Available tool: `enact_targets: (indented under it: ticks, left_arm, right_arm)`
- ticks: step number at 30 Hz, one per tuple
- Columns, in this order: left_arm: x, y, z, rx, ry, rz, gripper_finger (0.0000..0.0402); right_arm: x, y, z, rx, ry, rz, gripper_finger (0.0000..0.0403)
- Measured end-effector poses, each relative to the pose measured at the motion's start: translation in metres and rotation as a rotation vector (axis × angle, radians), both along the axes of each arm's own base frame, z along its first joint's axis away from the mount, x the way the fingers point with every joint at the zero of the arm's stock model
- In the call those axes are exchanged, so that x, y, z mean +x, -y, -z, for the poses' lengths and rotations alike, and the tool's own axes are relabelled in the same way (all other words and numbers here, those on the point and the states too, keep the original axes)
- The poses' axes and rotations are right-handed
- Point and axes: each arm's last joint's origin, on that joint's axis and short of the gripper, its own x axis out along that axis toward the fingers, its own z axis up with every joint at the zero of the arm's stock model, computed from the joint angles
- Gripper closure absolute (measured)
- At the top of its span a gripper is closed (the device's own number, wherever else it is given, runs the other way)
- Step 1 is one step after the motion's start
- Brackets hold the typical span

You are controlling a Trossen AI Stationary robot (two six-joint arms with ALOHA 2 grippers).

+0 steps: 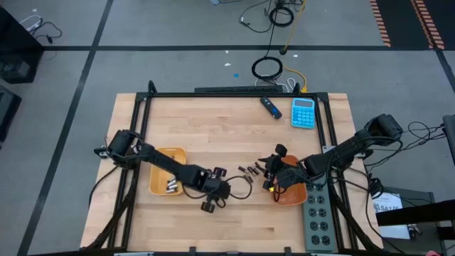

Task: Sort batteries
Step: Put the white battery into the yellow bin

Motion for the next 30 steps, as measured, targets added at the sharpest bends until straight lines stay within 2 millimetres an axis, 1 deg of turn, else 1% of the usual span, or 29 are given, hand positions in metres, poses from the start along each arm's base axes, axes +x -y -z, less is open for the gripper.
enact_targets:
  ticks: [1, 2, 10, 16, 20, 26, 30]
  left_arm:
    - [0.000, 0.000, 0.000, -0.004, -0.008, 0.002, 0.0374]
    - [-0.001, 0.000, 0.000, -0.004, -0.011, 0.003, 0.0381]
    - [-0.002, 0.003, -0.001, 0.038, -0.003, 0.030, 0.0381]
    - [0.000, 0.006, -0.021, 0.061, 0.003, 0.059, 0.0381]
    - [0.003, 0.008, -0.038, 0.061, 0.003, 0.062, 0.0382]
    - [0.000, 0.007, -0.046, 0.093, -0.077, 0.071, 0.0382]
    - [-0.012, 0.003, -0.052, 0.079, -0.263, 0.023, 0.0382]
  right_arm:
    - [0.000, 0.000, 0.000, 0.000, 0.000, 0.000, 0.0273]
    - [0.000, 0.000, 0.000, 0.000, 0.000, 0.000, 0.0273]
    - [0.000, 0.000, 0.000, 0.000, -0.001, 0.001, 0.0273]
    - [0.000, 0.000, 0.000, 0.001, 0.000, 0.001, 0.0273]
    - [0.000, 0.000, 0.000, 0.002, 0.000, 0.002, 0.0273]
    - [0.000, 0.000, 0.000, 0.002, 0.000, 0.002, 0.0273]
    - [0.000, 0.000, 0.000, 0.004, 0.001, 0.003, 0.0273]
